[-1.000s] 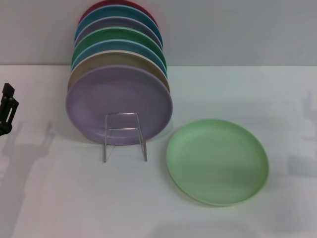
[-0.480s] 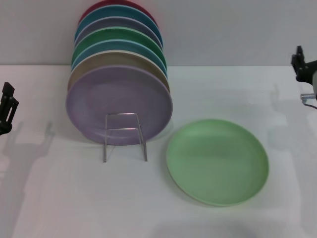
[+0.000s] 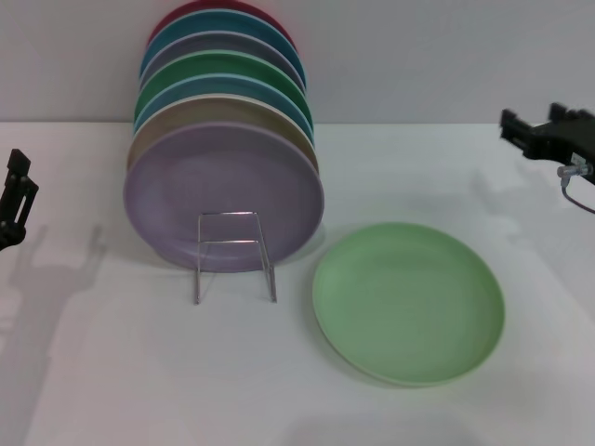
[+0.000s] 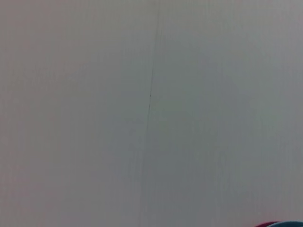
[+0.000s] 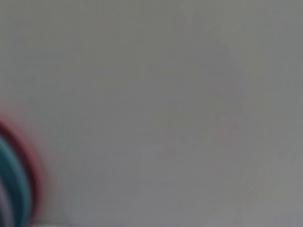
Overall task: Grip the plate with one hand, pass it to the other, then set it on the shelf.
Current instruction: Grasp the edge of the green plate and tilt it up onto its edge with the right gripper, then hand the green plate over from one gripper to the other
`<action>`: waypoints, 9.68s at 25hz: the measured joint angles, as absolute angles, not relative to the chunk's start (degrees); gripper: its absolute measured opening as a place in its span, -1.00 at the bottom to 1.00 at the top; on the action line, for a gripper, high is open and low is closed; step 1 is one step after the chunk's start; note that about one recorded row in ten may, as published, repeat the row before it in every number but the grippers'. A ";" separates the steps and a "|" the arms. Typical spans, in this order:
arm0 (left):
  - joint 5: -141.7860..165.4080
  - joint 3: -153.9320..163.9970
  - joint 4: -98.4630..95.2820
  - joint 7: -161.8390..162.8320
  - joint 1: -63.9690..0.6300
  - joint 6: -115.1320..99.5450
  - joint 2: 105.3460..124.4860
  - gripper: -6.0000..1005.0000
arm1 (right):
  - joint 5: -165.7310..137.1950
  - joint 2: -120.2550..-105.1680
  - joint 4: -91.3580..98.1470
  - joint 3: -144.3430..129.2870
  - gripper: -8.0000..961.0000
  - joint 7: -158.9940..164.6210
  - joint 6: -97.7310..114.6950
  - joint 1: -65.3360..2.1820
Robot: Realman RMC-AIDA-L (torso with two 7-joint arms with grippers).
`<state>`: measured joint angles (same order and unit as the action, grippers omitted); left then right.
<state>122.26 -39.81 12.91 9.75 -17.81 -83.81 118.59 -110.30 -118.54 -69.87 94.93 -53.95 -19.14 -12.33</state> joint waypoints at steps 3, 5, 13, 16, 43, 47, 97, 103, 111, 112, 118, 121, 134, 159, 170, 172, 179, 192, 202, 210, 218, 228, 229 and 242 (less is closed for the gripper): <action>122.26 -39.81 13.12 9.75 -18.22 -83.82 118.68 0.48 | -117.52 -118.39 -70.70 102.23 0.40 -48.24 -32.29 -15.42; 122.25 -39.81 13.16 9.75 -18.24 -83.83 118.68 0.48 | -120.32 -118.41 -71.17 103.92 0.40 -46.33 -35.39 -16.35; 122.25 -39.82 13.27 9.75 -18.79 -83.87 118.65 0.48 | -138.10 -118.34 -74.50 109.52 0.39 -32.24 -58.60 -24.39; 122.25 -39.81 13.27 9.88 -18.96 -83.82 118.65 0.48 | -141.91 -118.16 -75.27 112.04 0.39 -27.60 -68.09 -27.80; 121.81 -40.43 13.27 9.82 -19.36 -83.94 118.65 0.48 | -148.18 -117.38 -64.93 115.88 0.38 -20.32 -78.87 -33.31; 121.81 -40.43 13.22 9.85 -19.34 -83.94 118.65 0.48 | -148.19 -117.40 -63.87 115.77 0.38 -20.32 -78.34 -33.40; 121.82 -40.43 13.12 10.17 -18.54 -85.20 118.56 0.48 | -149.54 -117.50 -57.88 115.27 -0.80 -24.25 -75.21 -35.23; 121.82 -40.43 13.14 10.19 -18.51 -85.42 118.56 0.48 | -149.52 -118.20 -62.57 115.39 -0.89 -25.78 -73.79 -33.20; 121.82 -40.43 13.15 10.24 -18.45 -85.57 118.56 0.48 | -149.13 -119.02 -74.51 112.84 -0.93 -27.09 -72.38 -27.95; 121.82 -40.43 13.18 10.25 -18.45 -85.58 118.56 0.48 | -149.12 -119.05 -76.18 112.22 -0.93 -27.09 -71.99 -27.20; 121.81 -40.43 13.15 10.29 -18.40 -86.22 118.56 0.48 | -149.24 -119.18 -84.93 108.17 -0.94 -27.09 -67.40 -22.03; 121.82 -40.43 13.03 10.30 -18.26 -86.92 118.56 0.48 | -150.40 -119.18 -89.69 105.12 -0.94 -27.03 -63.63 -18.59; 122.01 -40.43 13.13 10.33 -15.83 -92.28 118.56 0.48 | -154.09 -119.18 -94.31 93.00 -0.94 -27.93 -31.13 -2.76; 122.24 -37.50 13.27 11.80 -13.39 -96.95 118.74 0.48 | -154.25 -119.24 -54.37 71.70 -0.94 -17.52 47.63 -2.66; 122.26 -28.20 15.55 10.62 -8.87 -103.33 118.85 0.48 | -145.33 -119.59 -40.42 56.77 -0.94 -13.06 76.34 -0.68; 122.24 -26.75 16.92 8.96 -8.38 -103.36 118.91 0.48 | -144.65 -119.69 -39.56 54.36 -0.94 -13.49 78.97 0.13; 122.25 -22.54 19.99 5.46 -8.95 -102.31 119.06 0.47 | -140.90 -119.69 -38.60 44.49 -0.94 -15.11 82.41 1.63; 122.25 -18.61 20.79 2.13 -9.46 -99.06 118.70 0.47 | -128.75 -119.73 -34.77 29.84 -0.94 -16.15 81.68 -3.23; 122.23 -17.03 21.78 1.31 -9.36 -95.94 119.08 0.47 | -125.07 -119.75 -32.44 23.79 -0.94 -16.79 81.82 -5.25; 122.19 -12.83 24.48 -4.50 -8.59 -94.52 119.08 0.47 | -118.95 -119.86 -35.37 18.55 -0.94 -20.72 85.61 -2.95; 122.17 -8.75 27.18 -7.71 -9.32 -88.53 119.08 0.47 | -112.59 -119.88 -37.45 11.18 -0.94 -27.10 88.22 -5.21; 121.81 -9.20 29.07 -7.29 -11.71 -83.10 118.96 0.47 | -112.54 -119.88 -38.21 9.45 -0.94 -30.06 88.48 -5.76; 121.81 -9.32 29.10 -7.24 -11.92 -82.71 118.96 0.47 | -112.54 -119.88 -38.27 9.12 -0.94 -30.29 88.49 -5.81; 121.81 -10.12 29.28 -7.19 -14.04 -81.32 118.90 0.46 | -112.76 -119.88 -38.29 8.26 -0.94 -31.37 88.51 -6.03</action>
<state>121.81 -10.12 29.28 -7.19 -14.04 -81.32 118.90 -112.76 -119.88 -38.29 8.26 -31.37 88.51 -6.03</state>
